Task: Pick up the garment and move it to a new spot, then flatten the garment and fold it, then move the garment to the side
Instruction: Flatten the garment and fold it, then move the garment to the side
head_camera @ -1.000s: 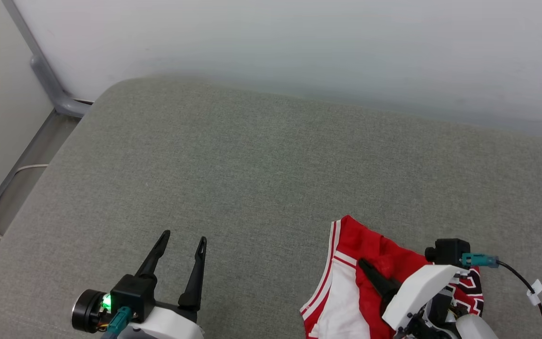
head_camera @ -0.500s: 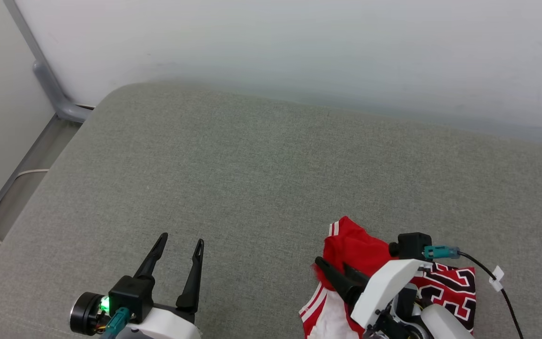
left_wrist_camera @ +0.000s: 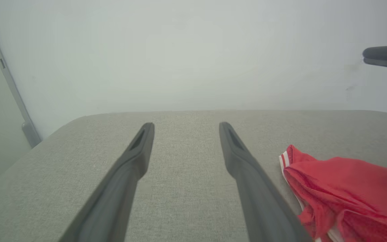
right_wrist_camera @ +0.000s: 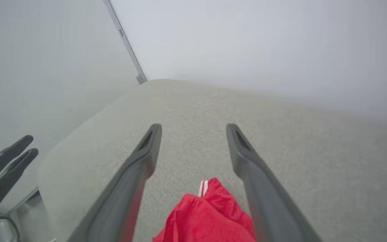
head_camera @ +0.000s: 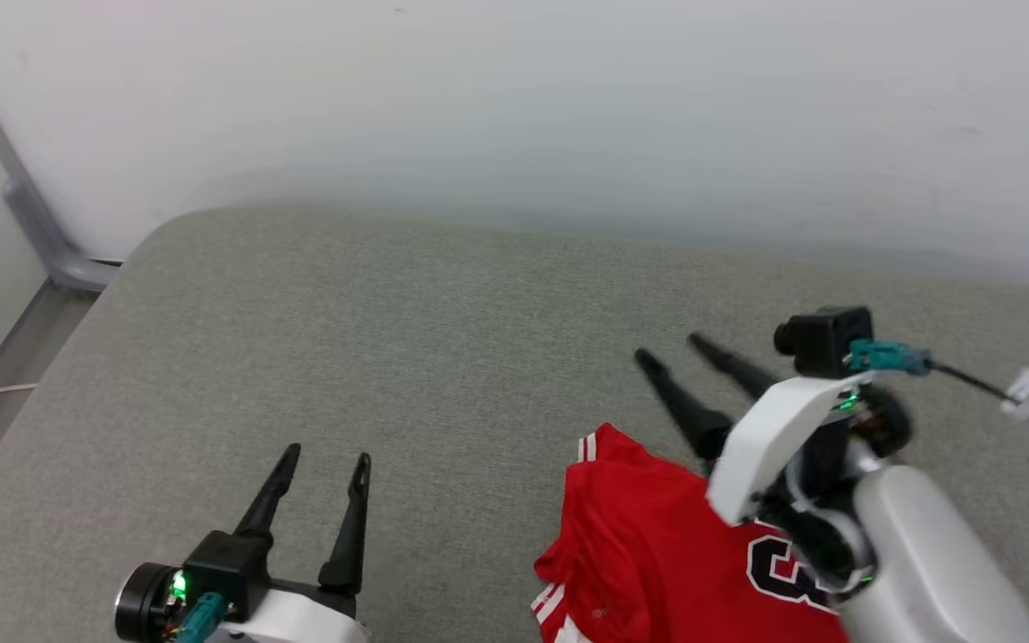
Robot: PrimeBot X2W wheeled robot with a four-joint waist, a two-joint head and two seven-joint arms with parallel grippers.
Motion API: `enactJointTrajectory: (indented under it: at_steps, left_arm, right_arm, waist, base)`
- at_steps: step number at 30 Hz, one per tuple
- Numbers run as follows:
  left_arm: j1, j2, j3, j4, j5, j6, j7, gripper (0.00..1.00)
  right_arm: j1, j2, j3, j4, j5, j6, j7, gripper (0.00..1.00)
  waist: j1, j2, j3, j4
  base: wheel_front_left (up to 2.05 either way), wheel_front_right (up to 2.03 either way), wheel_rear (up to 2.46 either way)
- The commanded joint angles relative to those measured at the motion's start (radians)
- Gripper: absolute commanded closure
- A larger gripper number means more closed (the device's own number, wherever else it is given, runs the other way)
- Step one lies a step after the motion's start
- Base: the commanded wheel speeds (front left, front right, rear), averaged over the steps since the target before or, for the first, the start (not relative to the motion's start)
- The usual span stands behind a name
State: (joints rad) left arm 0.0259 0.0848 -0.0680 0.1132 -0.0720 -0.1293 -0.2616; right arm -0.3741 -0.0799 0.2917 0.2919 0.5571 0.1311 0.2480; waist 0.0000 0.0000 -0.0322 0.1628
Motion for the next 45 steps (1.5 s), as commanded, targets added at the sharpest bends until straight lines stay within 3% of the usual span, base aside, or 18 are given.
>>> enactJointTrajectory:
  at_steps: [1,4,8,13,19,23,29,45]
  left_arm:
    - [0.003,-0.003,0.007,-0.008,-0.012,-0.001,-0.005,0.0]
    - [0.002,-0.01,0.012,-0.027,-0.021,-0.001,-0.004,0.0]
    - [0.0,-0.017,0.026,-0.047,-0.044,-0.001,-0.004,0.0]
    - [0.005,-0.023,0.032,-0.078,-0.059,-0.001,-0.004,0.0]
    - [0.026,-0.029,0.034,-0.104,-0.068,-0.001,-0.004,0.0]
    - [0.05,-0.032,0.034,-0.115,-0.068,-0.002,-0.004,0.0]
    - [0.066,-0.033,0.021,-0.111,-0.066,-0.001,-0.004,0.0]
    - [0.047,-0.034,-0.012,-0.1,-0.051,-0.001,-0.004,0.0]
  right_arm:
    - [-0.005,-0.041,-0.01,-0.032,-0.066,-0.001,0.004,0.0]
    - [0.032,-0.118,-0.046,-0.131,-0.21,-0.001,-0.007,0.0]
    - [0.095,-0.221,-0.123,-0.222,-0.301,-0.001,-0.06,0.0]
    - [0.215,-0.287,-0.246,-0.295,-0.394,-0.001,-0.191,0.0]
    - [0.382,-0.204,-0.397,-0.344,-0.427,-0.001,-0.352,0.0]
    - [0.469,-0.11,-0.444,-0.406,-0.465,-0.001,-0.403,0.0]
    - [0.529,-0.021,-0.48,-0.427,-0.502,-0.001,-0.461,0.0]
    - [0.541,0.011,-0.463,-0.397,-0.49,-0.001,-0.476,0.0]
  waist:
    - [0.0,0.0,0.002,-0.016]
    - [0.0,0.0,0.006,-0.036]
    - [0.0,0.0,0.016,-0.058]
    - [0.0,0.0,0.024,-0.072]
    - [0.0,0.0,0.028,-0.075]
    - [0.0,0.0,0.028,-0.076]
    - [0.0,0.0,0.03,-0.07]
    - [0.0,0.0,0.029,-0.066]
  base:
    - [0.0,0.0,0.0]
    - [0.0,0.0,0.0]
    - [0.0,0.0,0.0]
    - [0.0,0.0,0.0]
    - [0.0,0.0,0.0]
    - [0.0,0.0,0.0]
    - [0.0,0.0,0.0]
    - [0.0,0.0,0.0]
